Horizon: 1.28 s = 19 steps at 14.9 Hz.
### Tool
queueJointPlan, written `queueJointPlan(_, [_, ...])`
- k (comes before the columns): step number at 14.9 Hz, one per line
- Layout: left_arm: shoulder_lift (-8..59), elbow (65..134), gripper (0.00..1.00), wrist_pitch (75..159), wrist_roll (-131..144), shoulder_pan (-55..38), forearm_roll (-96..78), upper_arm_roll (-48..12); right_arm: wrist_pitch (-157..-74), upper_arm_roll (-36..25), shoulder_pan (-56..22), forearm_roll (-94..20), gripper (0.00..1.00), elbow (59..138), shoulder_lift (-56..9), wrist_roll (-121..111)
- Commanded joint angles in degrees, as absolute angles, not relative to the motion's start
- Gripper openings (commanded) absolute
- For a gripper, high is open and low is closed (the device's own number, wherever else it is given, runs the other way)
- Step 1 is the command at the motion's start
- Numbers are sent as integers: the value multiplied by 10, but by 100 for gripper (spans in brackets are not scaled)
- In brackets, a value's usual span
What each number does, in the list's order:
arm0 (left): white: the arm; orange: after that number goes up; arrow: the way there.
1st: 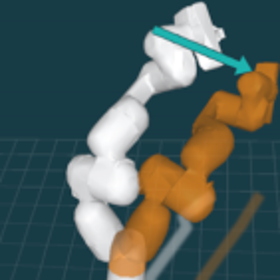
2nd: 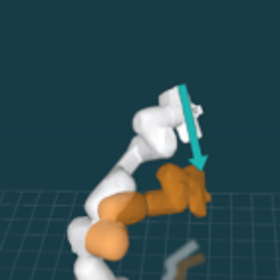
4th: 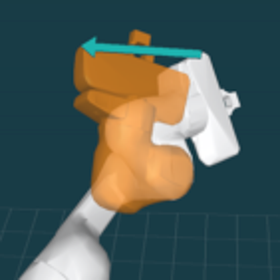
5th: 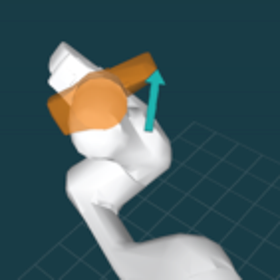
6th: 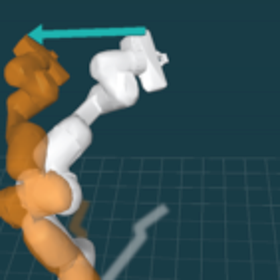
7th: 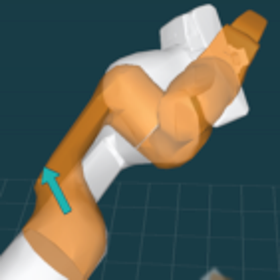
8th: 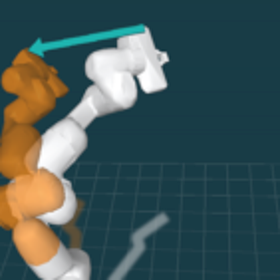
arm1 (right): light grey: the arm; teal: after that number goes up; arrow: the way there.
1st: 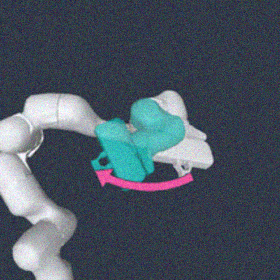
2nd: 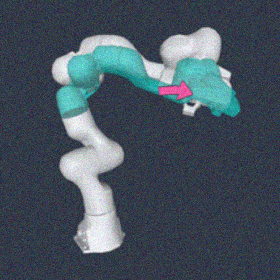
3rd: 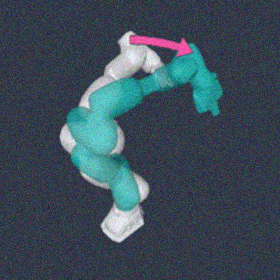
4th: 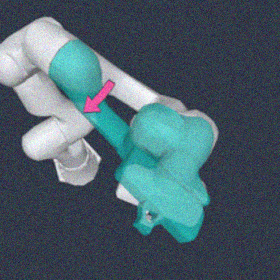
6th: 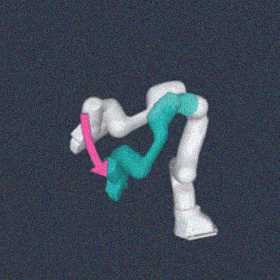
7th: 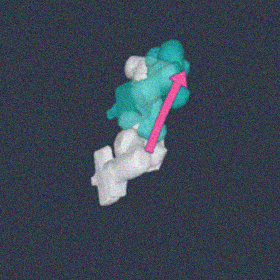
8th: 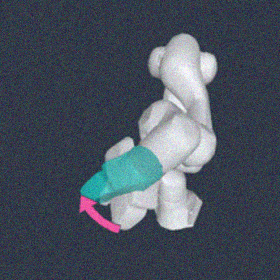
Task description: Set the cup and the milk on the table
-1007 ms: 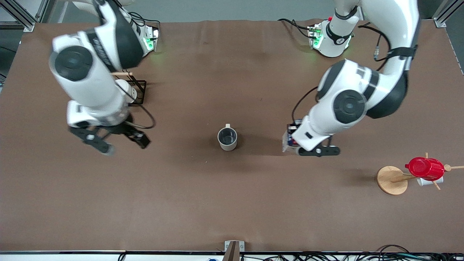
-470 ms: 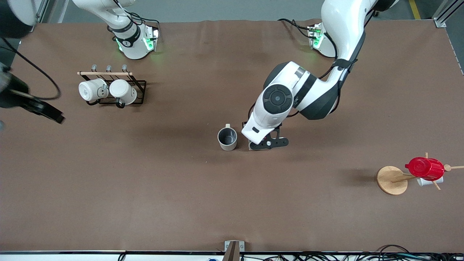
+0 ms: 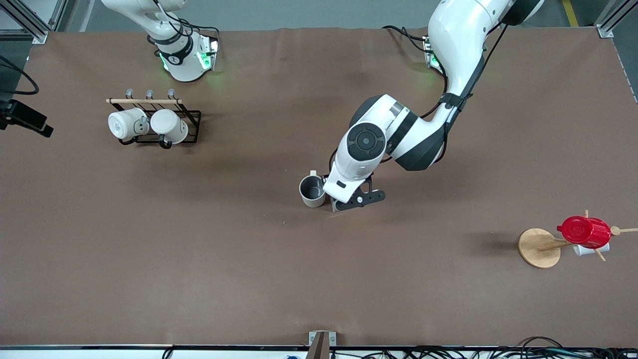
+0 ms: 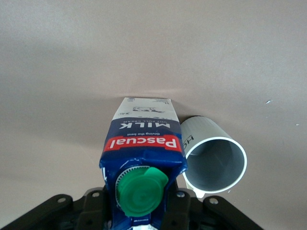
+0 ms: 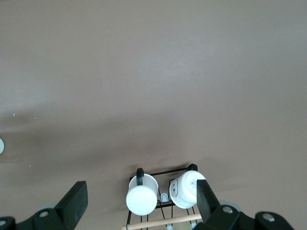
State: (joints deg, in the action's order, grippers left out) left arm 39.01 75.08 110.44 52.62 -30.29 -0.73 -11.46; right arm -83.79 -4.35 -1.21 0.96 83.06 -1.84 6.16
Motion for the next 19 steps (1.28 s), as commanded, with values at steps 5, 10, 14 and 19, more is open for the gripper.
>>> queueJointPlan(5, [386,737,100,1089,527,-302,-11,-110,-850,-41,-28,2,100,846,-11,55])
queueJointPlan(10, [281,735,100,1034,419,-223,38,-105,-850,-41,-27,1,100,846,-11,47])
queueJointPlan(14, [188,738,100,980,275,-128,80,-105,-851,-41,-27,1,100,846,-11,47])
queueJointPlan(19, [111,742,100,898,206,-47,76,-109,-850,-41,-26,1,100,846,-11,47])
